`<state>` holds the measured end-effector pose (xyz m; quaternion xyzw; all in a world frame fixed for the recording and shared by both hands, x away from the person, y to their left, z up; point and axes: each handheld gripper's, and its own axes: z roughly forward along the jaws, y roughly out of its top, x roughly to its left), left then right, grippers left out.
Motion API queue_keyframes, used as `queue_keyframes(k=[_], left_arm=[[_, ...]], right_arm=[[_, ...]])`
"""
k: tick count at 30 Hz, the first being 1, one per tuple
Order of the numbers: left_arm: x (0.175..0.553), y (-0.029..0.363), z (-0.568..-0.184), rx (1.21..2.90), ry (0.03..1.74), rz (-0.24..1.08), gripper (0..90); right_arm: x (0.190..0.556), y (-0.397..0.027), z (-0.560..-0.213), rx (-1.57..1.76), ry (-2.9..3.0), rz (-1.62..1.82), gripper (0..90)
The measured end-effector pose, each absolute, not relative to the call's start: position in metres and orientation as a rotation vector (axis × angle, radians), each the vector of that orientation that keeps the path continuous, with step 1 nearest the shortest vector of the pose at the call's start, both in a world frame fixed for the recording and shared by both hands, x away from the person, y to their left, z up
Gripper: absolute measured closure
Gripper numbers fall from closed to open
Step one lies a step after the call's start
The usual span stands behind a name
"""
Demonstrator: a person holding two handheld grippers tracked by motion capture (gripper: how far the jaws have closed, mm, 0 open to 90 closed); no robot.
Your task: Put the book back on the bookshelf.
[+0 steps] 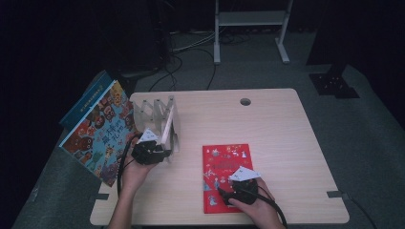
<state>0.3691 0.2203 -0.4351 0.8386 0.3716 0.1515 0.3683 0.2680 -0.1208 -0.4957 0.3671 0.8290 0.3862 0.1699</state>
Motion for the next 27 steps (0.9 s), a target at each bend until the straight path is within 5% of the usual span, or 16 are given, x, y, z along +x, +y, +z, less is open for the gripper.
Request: queue_keyframes(k=[6,16,27], left_arm=[[0.369,0.223,-0.438,2.157,0.943,0.365,59.6],[0.362,0.225,-0.438,2.152,0.949,0.374,37.2],[0.342,0.230,-0.437,2.160,0.897,0.341,24.4]], right_arm=[[0.268,-0.121,-0.496,1.070,2.336,1.092,13.5],[0.270,-0.126,-0.492,1.044,2.371,1.090,28.1],[0.277,-0.142,-0.484,1.037,2.394,1.074,28.7]])
